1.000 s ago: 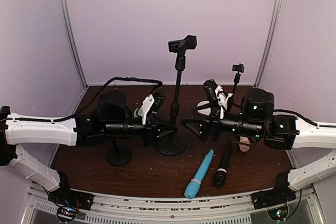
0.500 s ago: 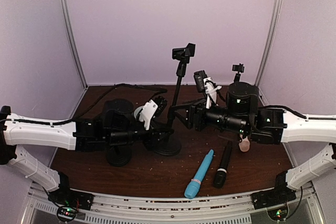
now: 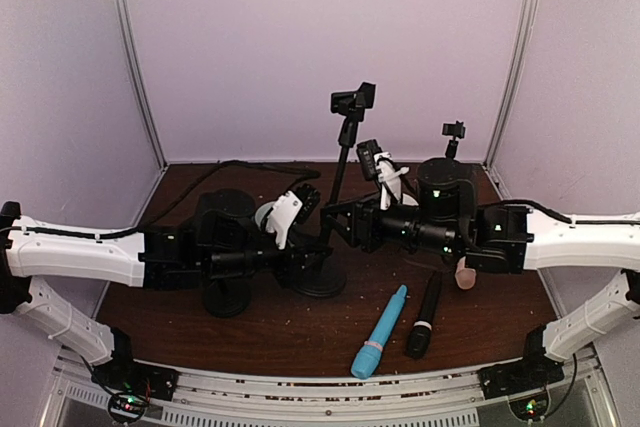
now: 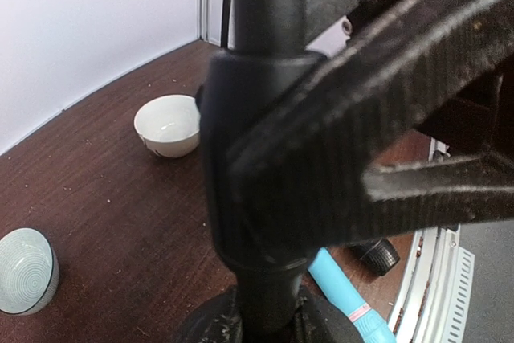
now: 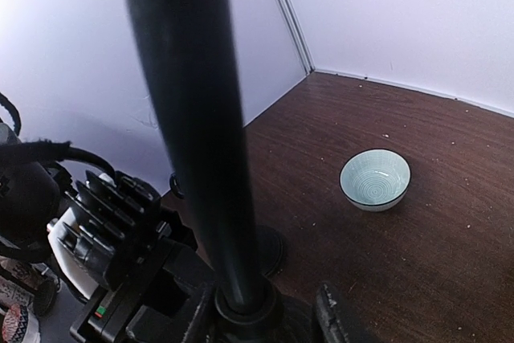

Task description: Attach the microphones to the stand

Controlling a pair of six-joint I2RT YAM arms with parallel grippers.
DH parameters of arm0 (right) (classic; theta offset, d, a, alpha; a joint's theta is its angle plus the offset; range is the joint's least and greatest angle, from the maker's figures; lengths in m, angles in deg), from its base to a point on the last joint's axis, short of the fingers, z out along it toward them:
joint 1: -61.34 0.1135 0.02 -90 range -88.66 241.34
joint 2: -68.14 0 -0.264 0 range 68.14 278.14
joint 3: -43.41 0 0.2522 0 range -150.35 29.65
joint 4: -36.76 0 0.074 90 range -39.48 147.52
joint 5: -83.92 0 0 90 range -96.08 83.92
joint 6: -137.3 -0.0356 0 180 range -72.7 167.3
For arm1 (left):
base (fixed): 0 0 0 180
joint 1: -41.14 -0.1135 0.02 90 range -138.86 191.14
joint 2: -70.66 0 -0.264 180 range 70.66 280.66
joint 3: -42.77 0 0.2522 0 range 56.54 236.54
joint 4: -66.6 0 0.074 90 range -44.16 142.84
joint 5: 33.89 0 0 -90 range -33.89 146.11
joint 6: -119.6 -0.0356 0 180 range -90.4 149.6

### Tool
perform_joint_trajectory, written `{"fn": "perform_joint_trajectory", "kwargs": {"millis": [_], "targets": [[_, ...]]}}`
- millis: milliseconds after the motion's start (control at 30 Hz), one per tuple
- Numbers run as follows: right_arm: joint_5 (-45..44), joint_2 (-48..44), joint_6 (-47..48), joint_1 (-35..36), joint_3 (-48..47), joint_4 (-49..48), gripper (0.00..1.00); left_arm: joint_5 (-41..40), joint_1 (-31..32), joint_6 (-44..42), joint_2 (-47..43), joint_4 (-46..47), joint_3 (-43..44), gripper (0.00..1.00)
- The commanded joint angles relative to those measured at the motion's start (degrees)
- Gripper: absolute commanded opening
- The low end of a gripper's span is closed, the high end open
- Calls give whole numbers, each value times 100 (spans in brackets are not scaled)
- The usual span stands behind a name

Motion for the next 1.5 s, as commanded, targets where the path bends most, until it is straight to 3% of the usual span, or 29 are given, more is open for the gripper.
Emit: {"fn": "perform_joint_trajectory", "kwargs": {"millis": [0,200,267,300,400,700,933,967,1033,1067,1167,1233,1267,1333,1467], "targets": [[37,123,-12,44,-226,-29,34,117,75,-171,-84,538,358,0],[89,125,-36,48,-202,-35,2,62,83,-183,-99,516,314,1],[63,65,-36,45,-151,-118,0,-40,74,-196,-39,494,323,26],[56,24,-20,47,-124,-169,0,-123,78,-219,10,520,304,33],[-9,-75,100,40,-105,-252,0,-262,70,-362,258,561,314,38],[-123,-295,227,43,-113,-355,0,-361,68,-442,578,875,313,36],[37,-307,342,39,-65,-316,0,-120,50,-693,409,1287,54,0],[413,-300,566,8,-67,-309,0,87,22,-753,355,1292,32,0],[2405,-287,1689,-115,-196,-32,0,915,-115,-837,196,1379,-76,0],[2986,-275,2327,-126,-344,472,0,1327,-191,-831,111,1456,-138,0],[3975,-204,3260,-356,-708,1446,0,1752,-271,-982,-137,1311,-241,0],[4401,-240,3074,-575,-665,1288,15,1838,-294,-1036,-281,1214,-288,0],[4298,-347,2978,-618,-551,1085,32,1877,-299,-1031,-330,1214,-319,0],[3721,-548,2854,-627,-318,662,52,1828,-299,-973,-407,1291,-416,0],[2854,-742,2361,-622,-78,292,62,1456,-300,-712,-485,1334,-499,0]]}}
